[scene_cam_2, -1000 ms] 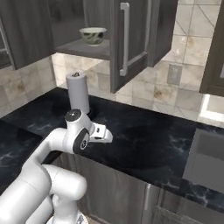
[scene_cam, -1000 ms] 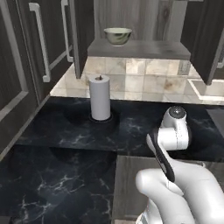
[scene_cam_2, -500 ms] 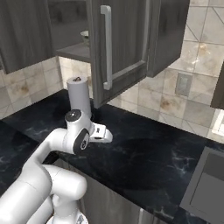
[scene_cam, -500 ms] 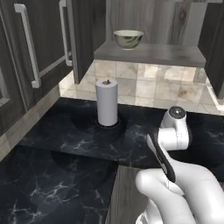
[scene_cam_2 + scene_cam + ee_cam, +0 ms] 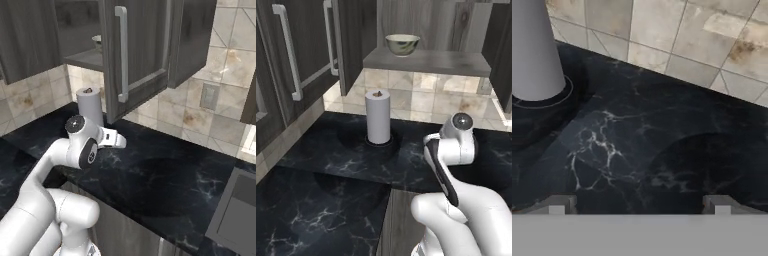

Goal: Take the smaller bowl and place it next to the appetizer plate on the dining counter , and place the larger bowl next to the plate with cooked food.

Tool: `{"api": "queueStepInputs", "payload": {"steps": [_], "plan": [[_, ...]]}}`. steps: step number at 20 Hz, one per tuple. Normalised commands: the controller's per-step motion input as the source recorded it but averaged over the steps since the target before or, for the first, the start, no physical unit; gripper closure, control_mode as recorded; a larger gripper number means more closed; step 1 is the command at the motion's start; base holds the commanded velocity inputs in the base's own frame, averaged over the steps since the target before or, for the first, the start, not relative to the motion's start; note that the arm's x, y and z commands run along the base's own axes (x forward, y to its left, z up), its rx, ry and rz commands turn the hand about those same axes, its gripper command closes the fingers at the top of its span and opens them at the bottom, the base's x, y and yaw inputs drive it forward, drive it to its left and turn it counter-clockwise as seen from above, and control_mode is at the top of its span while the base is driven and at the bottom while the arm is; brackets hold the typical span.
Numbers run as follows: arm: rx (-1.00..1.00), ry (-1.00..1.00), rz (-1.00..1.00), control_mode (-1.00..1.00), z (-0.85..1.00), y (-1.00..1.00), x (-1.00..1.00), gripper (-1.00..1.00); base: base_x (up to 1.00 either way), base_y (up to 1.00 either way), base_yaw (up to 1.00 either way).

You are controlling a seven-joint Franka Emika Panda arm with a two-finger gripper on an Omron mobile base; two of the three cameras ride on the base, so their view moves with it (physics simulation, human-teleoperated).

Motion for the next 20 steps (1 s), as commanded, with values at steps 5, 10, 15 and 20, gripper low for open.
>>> {"api": "queueStepInputs", "payload": {"steps": [5, 10, 15, 20], "plan": [[0.04, -0.39, 0.00, -1.00, 1.00, 0.01, 0.03, -1.00, 0.00, 0.00, 0.00], [0.24, -0.55, -0.01, -1.00, 1.00, 0.02, 0.02, -1.00, 0.00, 0.00, 0.00], [0.24, -0.34, 0.07, -1.00, 1.00, 0.00, 0.17, -1.00, 0.00, 0.00, 0.00], [0.02, 0.06, 0.01, -1.00, 1.00, 0.23, 0.16, -1.00, 0.00, 0.00, 0.00]]}}
